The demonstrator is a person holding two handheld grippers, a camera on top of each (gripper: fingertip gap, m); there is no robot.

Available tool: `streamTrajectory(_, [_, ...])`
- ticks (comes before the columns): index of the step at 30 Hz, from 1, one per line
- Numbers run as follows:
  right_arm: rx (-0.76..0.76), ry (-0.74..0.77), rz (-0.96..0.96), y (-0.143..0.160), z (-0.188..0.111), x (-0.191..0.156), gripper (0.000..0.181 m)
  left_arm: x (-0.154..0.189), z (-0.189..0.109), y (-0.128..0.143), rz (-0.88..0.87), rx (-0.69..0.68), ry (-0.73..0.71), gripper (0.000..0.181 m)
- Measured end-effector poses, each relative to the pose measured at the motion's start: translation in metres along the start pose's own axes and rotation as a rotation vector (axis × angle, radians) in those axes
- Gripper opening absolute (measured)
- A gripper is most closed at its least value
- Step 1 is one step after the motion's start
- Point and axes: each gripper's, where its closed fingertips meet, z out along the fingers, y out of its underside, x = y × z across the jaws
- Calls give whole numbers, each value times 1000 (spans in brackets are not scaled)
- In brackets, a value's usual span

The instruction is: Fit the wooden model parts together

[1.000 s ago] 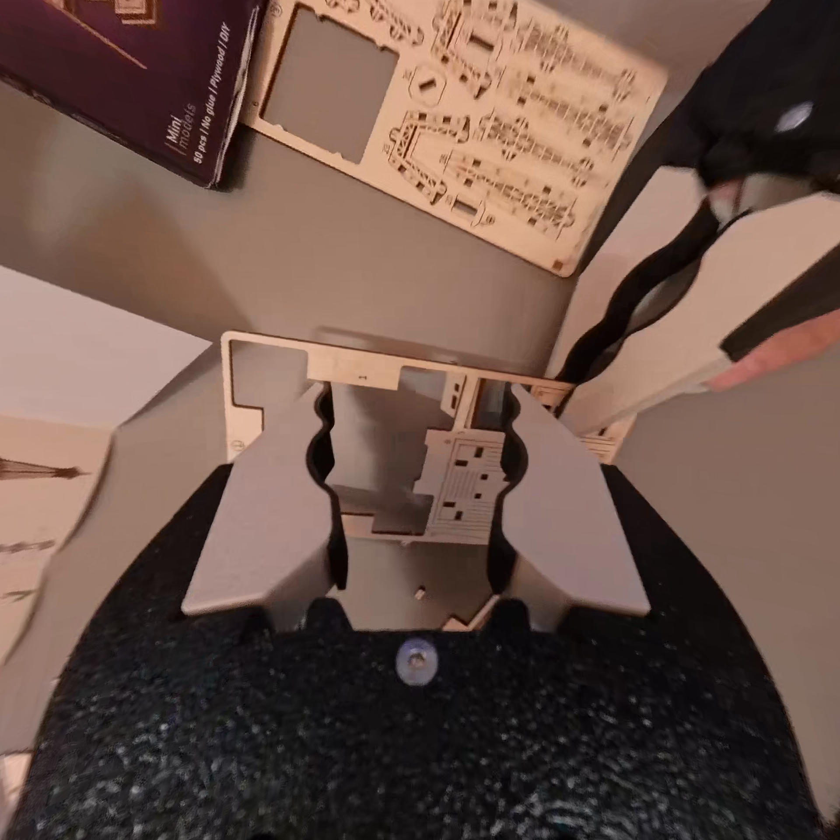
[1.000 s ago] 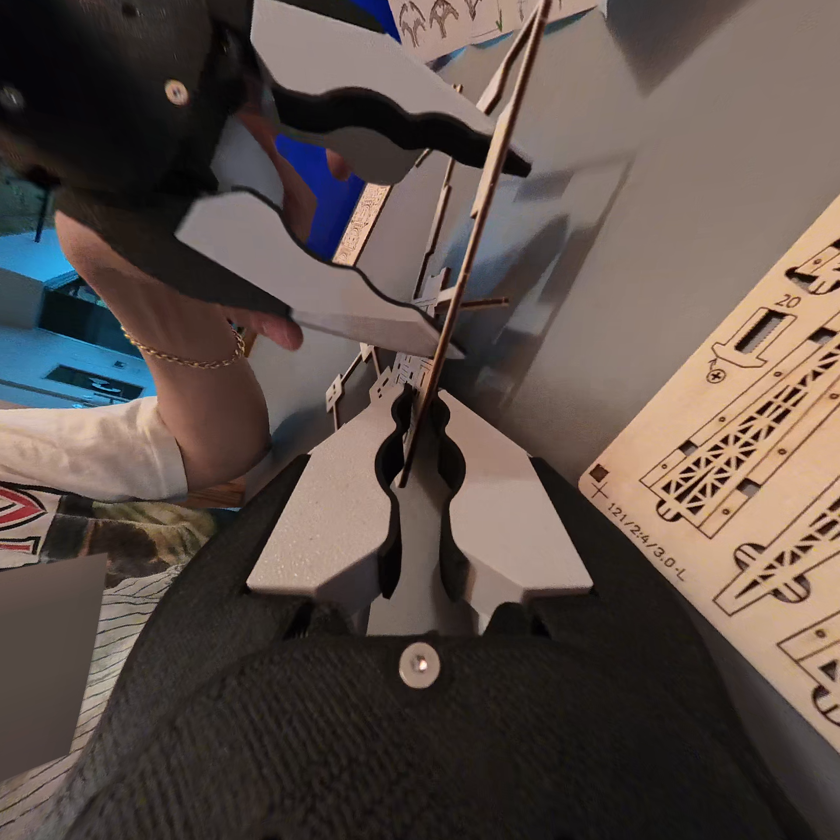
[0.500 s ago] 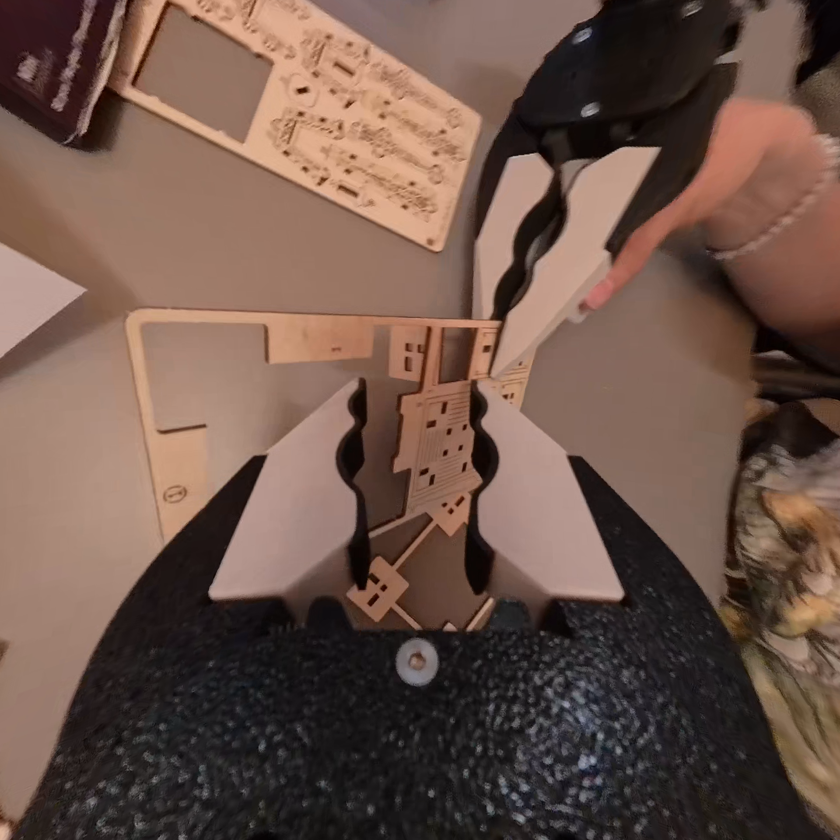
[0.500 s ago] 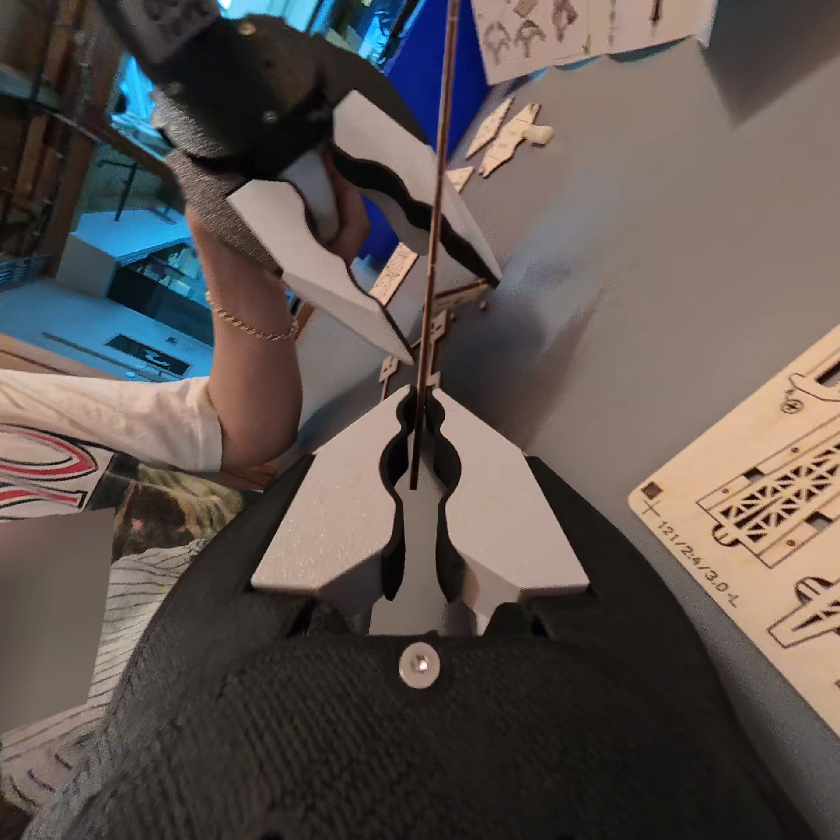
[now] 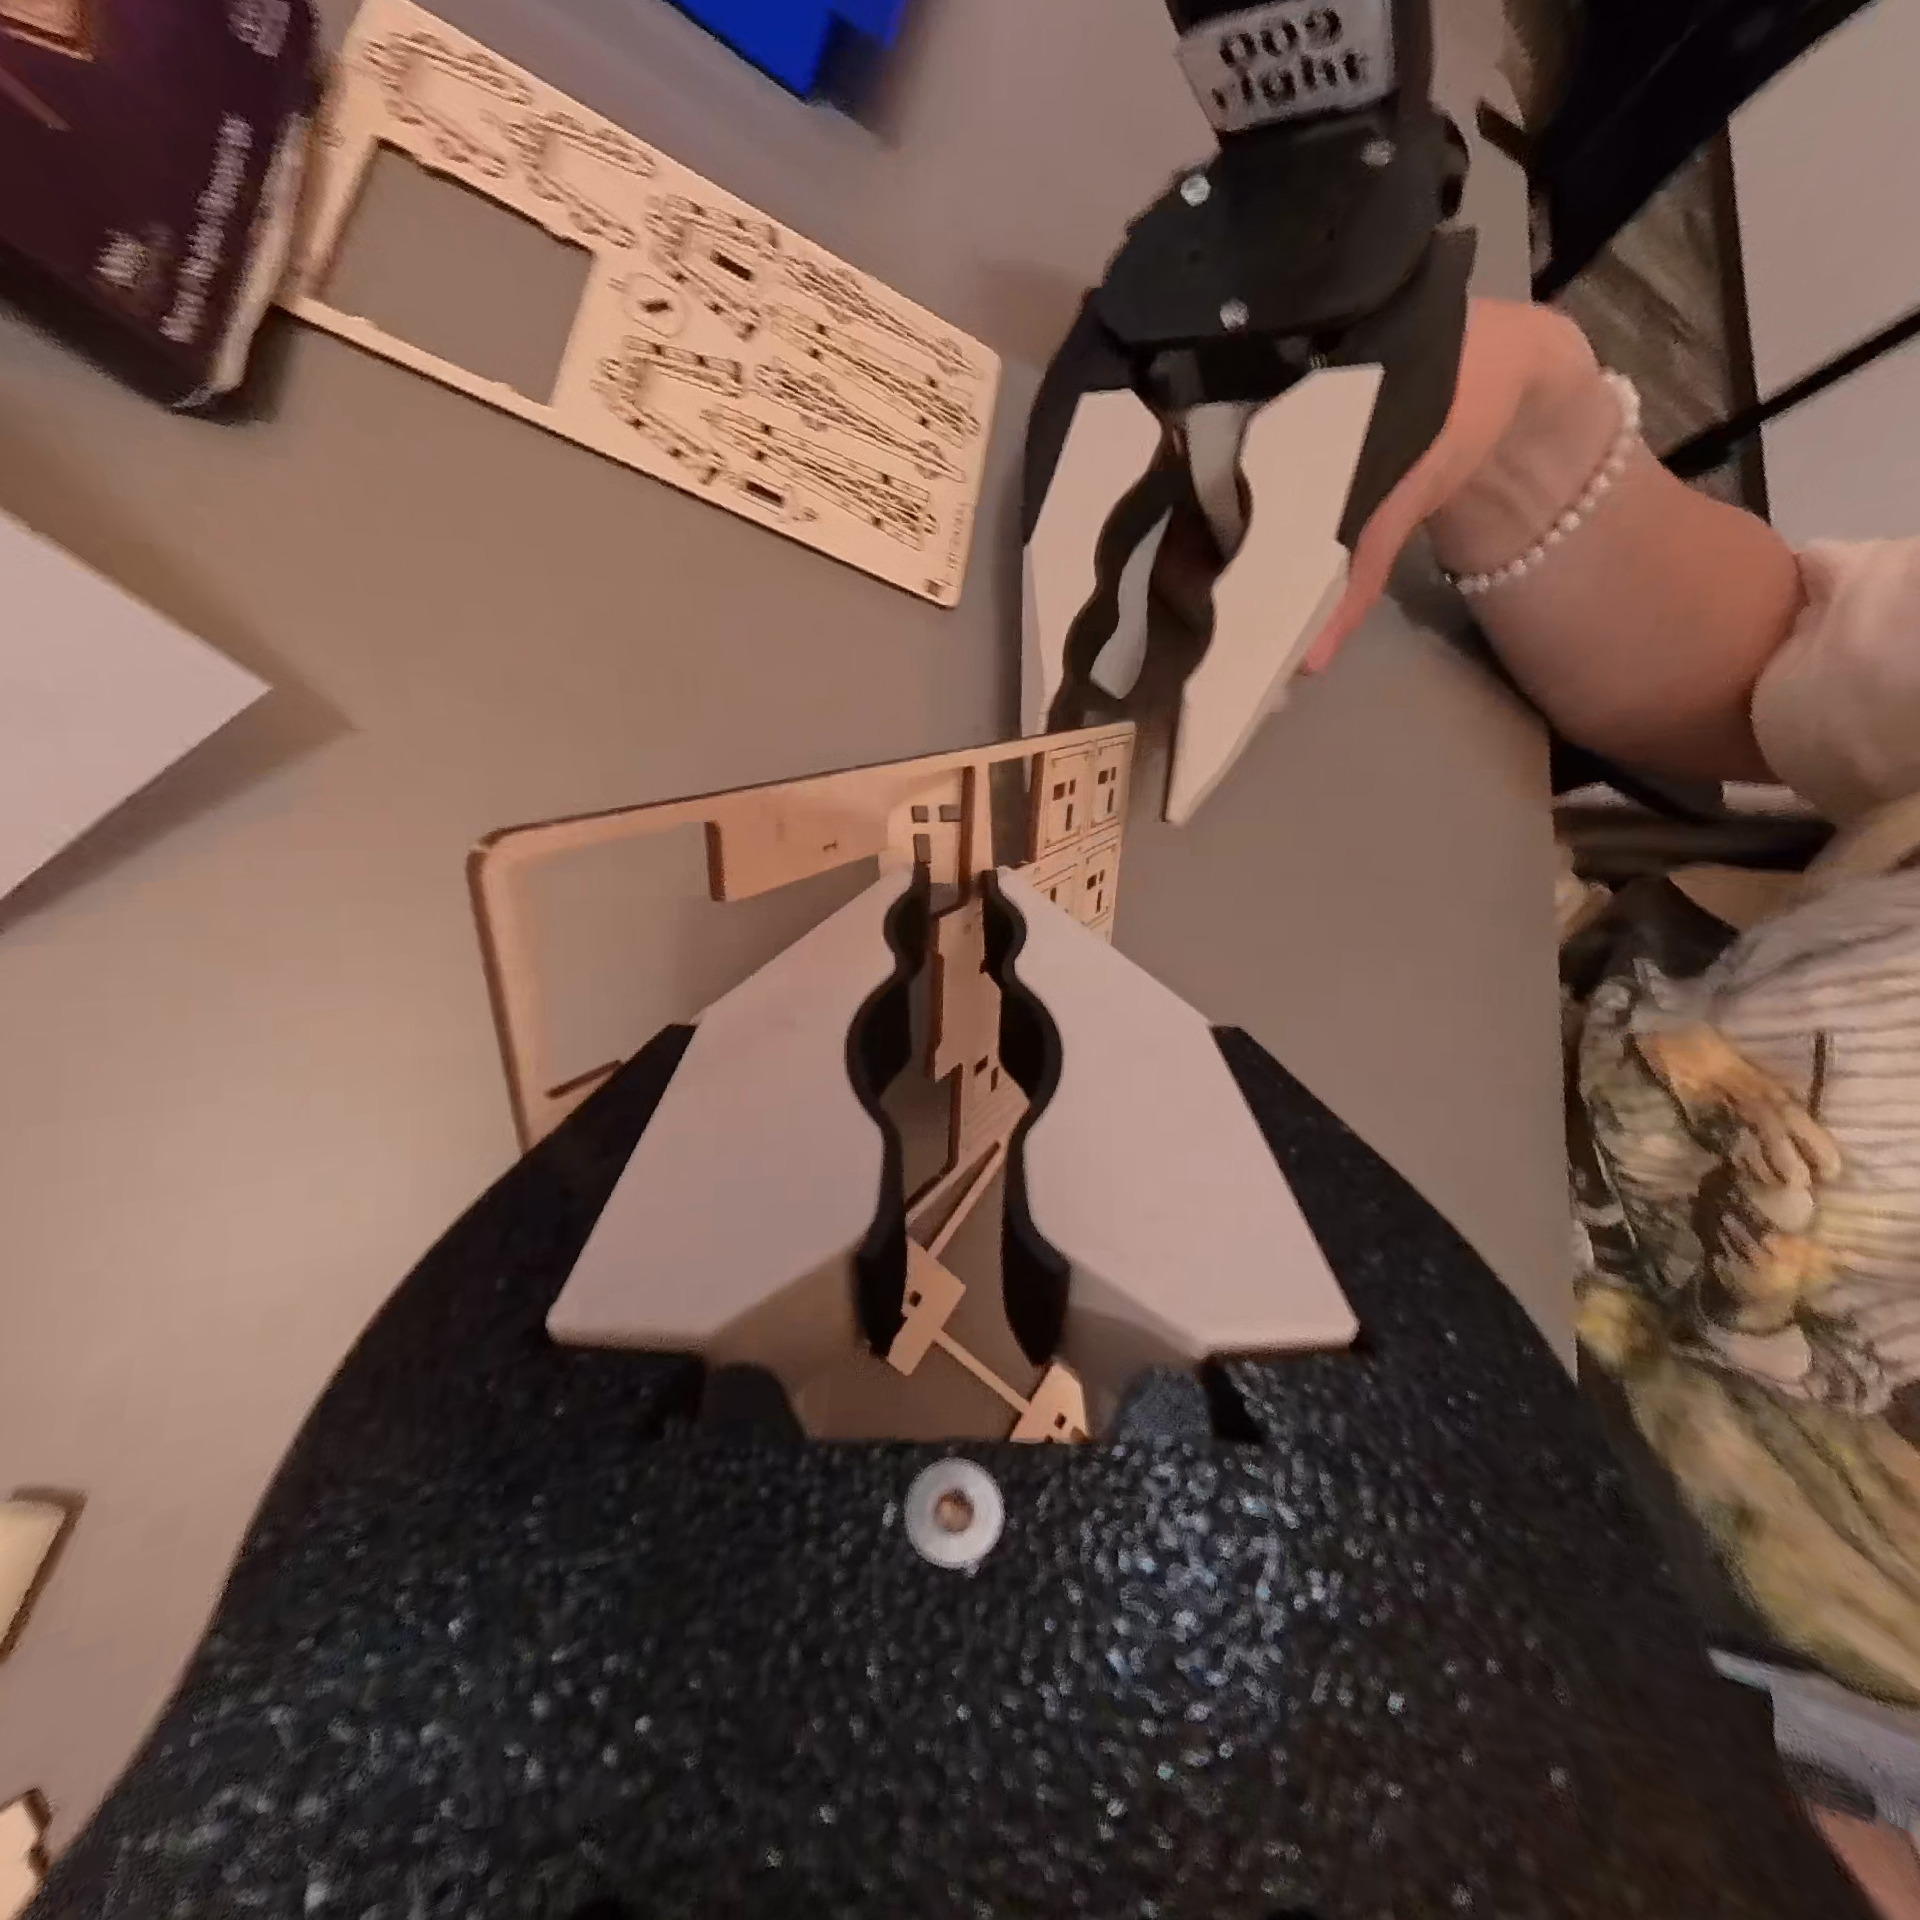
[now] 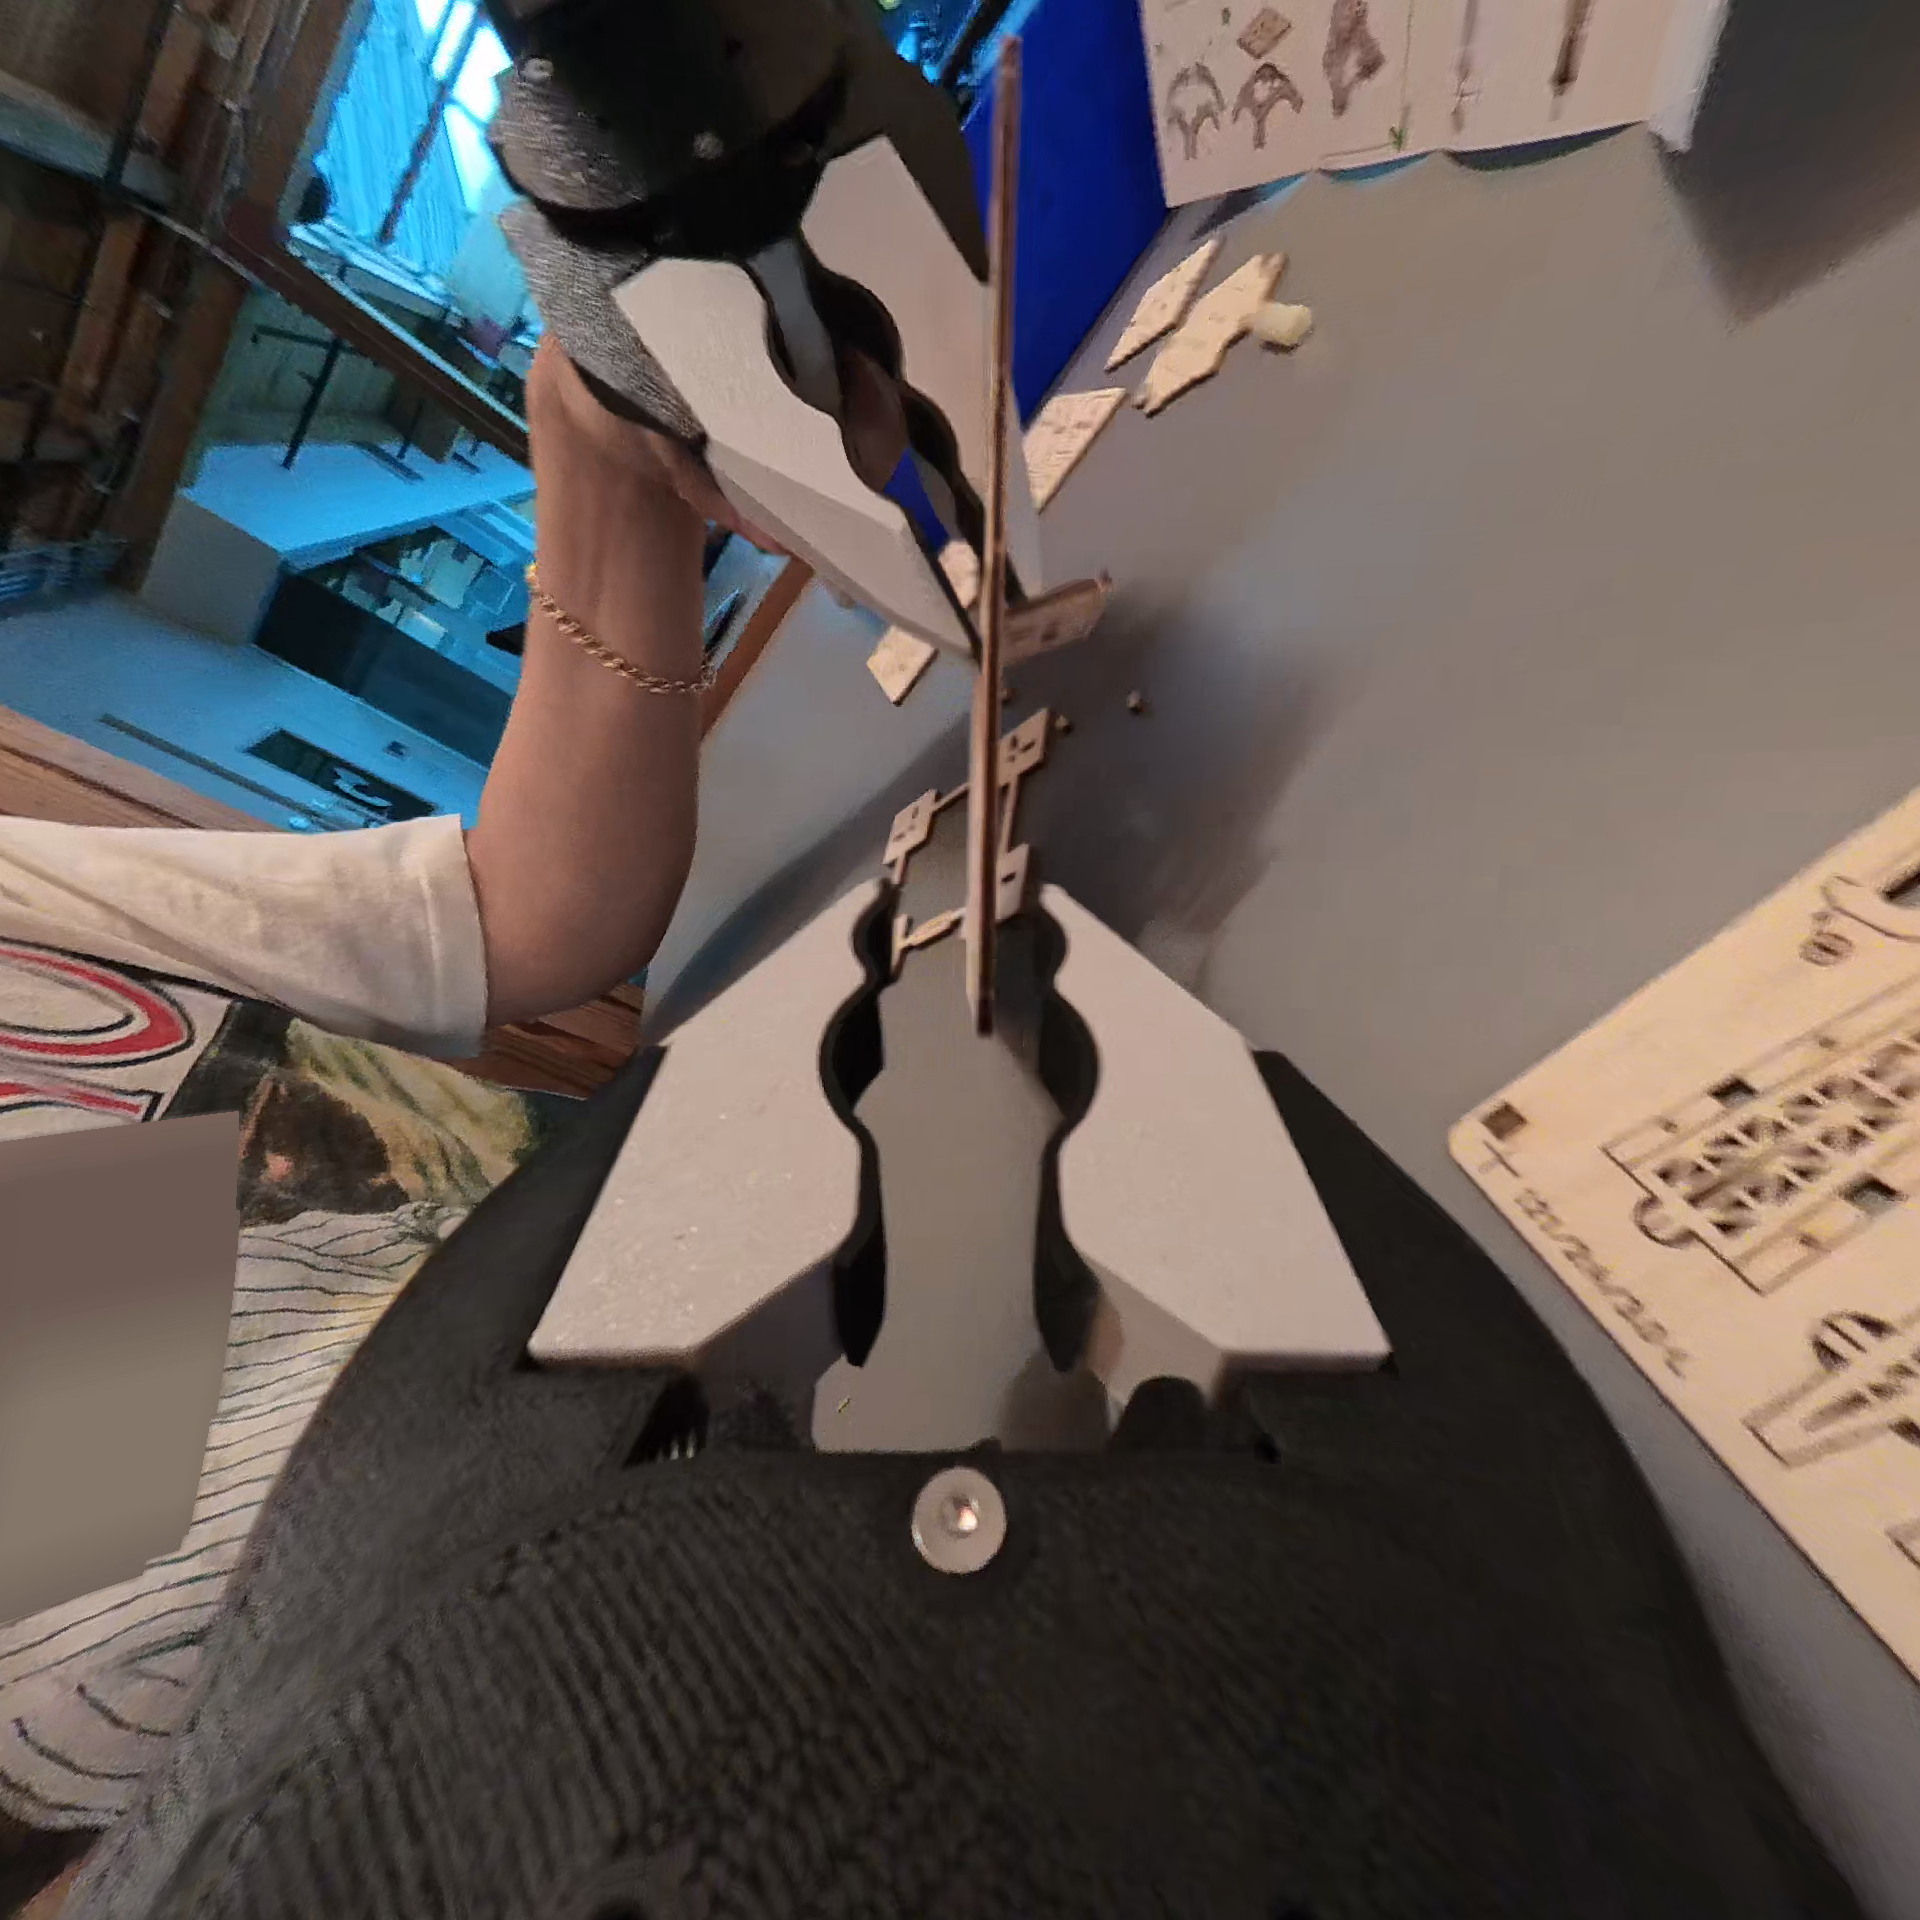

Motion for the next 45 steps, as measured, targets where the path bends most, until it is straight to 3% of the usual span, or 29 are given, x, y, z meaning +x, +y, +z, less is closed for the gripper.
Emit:
streamTrajectory(1, [-2, 28, 11, 0, -1, 5, 32, -3, -2, -3, -20, 25, -19, 7])
streamTrajectory(4, [5, 31, 4, -1, 0, 5, 33, -7, -7, -9, -21, 78, -59, 7])
streamTrajectory(11, [22, 43, -36, -5, 4, 2, 1, -5, -9, -18, -64, 155, -39, 10])
streamTrajectory(13, [20, 87, -47, -5, 4, 6, 1, -2, -8, -17, -76, 164, -3, 43])
streamTrajectory(16, [-5, 117, 9, 1, 5, 14, 1, -4, -10, -6, -104, 116, 7, 53])
streamTrajectory(20, [-1, 117, 66, 3, 4, 18, 1, -29, -4, 3, -117, 66, -225, 81])
streamTrajectory(28, [-15, 142, 84, 6, 6, 23, 3, -31, 24, -4, -42, -3, -362, 87])
streamTrajectory(45, [-40, 156, 102, 10, 7, 26, 4, -40, 38, 3, -136, -56, -337, 81])
